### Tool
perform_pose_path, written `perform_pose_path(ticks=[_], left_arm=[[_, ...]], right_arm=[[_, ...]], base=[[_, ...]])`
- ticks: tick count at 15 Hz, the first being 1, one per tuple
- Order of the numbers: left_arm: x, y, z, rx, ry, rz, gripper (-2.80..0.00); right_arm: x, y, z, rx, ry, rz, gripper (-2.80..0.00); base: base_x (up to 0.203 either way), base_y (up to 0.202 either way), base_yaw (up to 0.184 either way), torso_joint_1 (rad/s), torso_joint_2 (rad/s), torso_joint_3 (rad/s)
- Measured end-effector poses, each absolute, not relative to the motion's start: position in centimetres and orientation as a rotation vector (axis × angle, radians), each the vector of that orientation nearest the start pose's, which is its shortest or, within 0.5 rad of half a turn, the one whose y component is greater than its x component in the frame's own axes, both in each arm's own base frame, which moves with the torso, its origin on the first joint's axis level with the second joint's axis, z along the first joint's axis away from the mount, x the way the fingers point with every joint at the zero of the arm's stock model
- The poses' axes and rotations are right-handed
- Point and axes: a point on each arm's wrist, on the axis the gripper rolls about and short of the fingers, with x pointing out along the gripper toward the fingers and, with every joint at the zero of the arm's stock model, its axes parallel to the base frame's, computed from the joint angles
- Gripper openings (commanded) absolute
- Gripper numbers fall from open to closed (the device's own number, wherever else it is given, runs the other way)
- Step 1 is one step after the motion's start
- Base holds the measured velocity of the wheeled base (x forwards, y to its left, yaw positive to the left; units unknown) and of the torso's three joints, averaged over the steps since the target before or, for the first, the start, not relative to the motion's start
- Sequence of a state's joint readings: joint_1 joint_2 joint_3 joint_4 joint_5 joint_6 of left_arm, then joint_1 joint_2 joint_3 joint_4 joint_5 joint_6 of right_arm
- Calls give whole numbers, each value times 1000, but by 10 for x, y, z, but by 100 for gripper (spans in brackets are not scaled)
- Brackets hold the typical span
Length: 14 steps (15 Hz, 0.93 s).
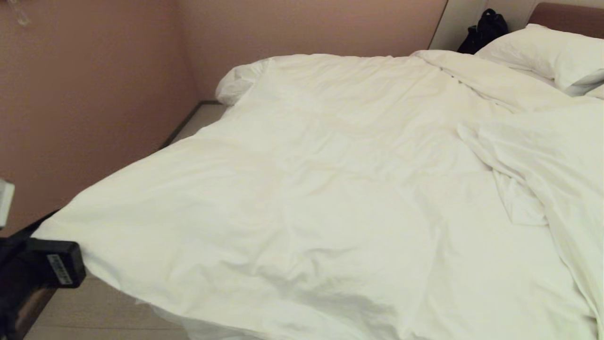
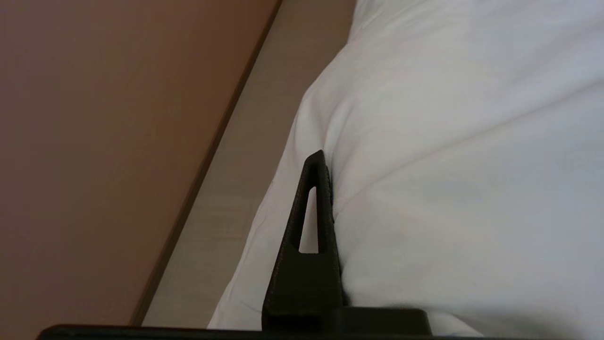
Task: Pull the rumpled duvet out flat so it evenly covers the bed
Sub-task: Flatten the corners of the folded blanket
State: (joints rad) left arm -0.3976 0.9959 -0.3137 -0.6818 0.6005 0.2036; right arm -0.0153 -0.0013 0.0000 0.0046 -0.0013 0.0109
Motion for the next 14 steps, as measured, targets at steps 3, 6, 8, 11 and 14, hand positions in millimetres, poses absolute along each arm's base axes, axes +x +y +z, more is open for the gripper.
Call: perform_pose_path(ticks=[3,6,8,11,14], left_arm=[[88,-22,201,202,47,248,-280],[66,-12,195,208,66,275,-280],[53,-6,189,209,99,284,-280],[35,1,181,207,128,301,-280],[22,7,175,213,138,314,-280]], right_arm=[[-23,0,75,11,3,-16,-280],[-23,0,75,11,3,-16,-280],[-23,0,75,11,4,-17,-280],[-23,0,75,10,3,-17,-280],[-23,0,75,11,3,-16,-280]], base=[[0,0,0,0,0,0],[0,0,0,0,0,0],[0,0,0,0,0,0],[0,0,0,0,0,0],[0,0,0,0,0,0]])
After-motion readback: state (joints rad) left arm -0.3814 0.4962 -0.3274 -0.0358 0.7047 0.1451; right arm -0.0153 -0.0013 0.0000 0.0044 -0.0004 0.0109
